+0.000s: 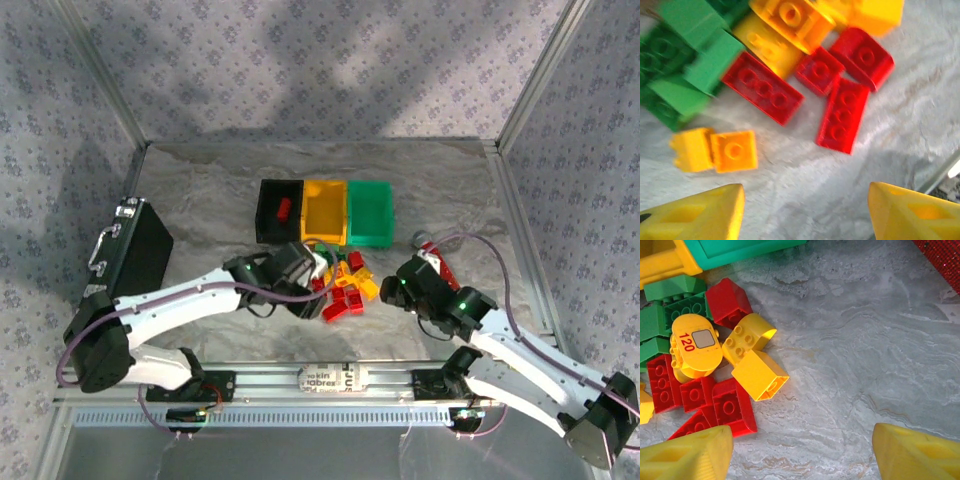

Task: Sort the legos into containers by color
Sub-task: Pick up the lego from the middle-left of the table.

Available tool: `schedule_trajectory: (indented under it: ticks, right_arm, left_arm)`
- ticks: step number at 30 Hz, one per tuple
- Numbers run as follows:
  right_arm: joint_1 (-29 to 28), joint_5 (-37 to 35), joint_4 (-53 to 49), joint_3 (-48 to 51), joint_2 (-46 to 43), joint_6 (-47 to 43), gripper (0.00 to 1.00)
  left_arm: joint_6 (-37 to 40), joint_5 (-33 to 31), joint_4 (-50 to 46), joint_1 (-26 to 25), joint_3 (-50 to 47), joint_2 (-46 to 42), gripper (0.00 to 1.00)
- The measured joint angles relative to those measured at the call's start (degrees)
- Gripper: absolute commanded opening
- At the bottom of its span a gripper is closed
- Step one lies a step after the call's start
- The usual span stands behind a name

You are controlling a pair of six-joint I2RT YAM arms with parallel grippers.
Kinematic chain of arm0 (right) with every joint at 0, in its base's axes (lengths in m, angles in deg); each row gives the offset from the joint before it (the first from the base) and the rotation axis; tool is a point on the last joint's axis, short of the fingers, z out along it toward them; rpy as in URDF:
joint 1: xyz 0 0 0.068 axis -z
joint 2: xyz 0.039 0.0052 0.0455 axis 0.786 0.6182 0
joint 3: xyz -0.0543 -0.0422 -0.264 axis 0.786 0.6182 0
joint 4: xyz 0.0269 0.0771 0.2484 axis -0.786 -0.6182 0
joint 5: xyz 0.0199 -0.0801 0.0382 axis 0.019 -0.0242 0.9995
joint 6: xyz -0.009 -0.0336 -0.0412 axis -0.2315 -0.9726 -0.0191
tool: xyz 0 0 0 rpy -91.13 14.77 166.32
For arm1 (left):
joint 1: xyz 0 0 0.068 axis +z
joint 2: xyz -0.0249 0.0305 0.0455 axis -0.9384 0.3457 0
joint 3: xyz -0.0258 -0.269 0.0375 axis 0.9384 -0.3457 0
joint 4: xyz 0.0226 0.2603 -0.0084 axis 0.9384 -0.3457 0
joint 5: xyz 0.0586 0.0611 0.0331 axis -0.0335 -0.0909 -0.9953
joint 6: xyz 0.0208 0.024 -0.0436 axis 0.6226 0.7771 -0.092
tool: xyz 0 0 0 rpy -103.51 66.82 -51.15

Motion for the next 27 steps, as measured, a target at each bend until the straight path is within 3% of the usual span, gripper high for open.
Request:
schedule_trajectory:
  ticks: [8,18,27]
  right_arm:
    - [3.54,2.82,0.20,0.00,-0.13,-1.99,0.75]
    - [3.54,4.02,0.28,0.48,-2.38,-2.27,0.75]
    - [3.54,4.02,0.37,1.49,-4.02,-2.27,0.75]
  left_arm:
    - [-1.70,1.22,2.91,-6.05,-0.35,6.93,0.66]
    - [-0.55,-1.01,2.97,-6.14,5.20,17.73,0.70]
    - [1.33,-1.86,3.15,-6.14,9.25,24.26,0.65]
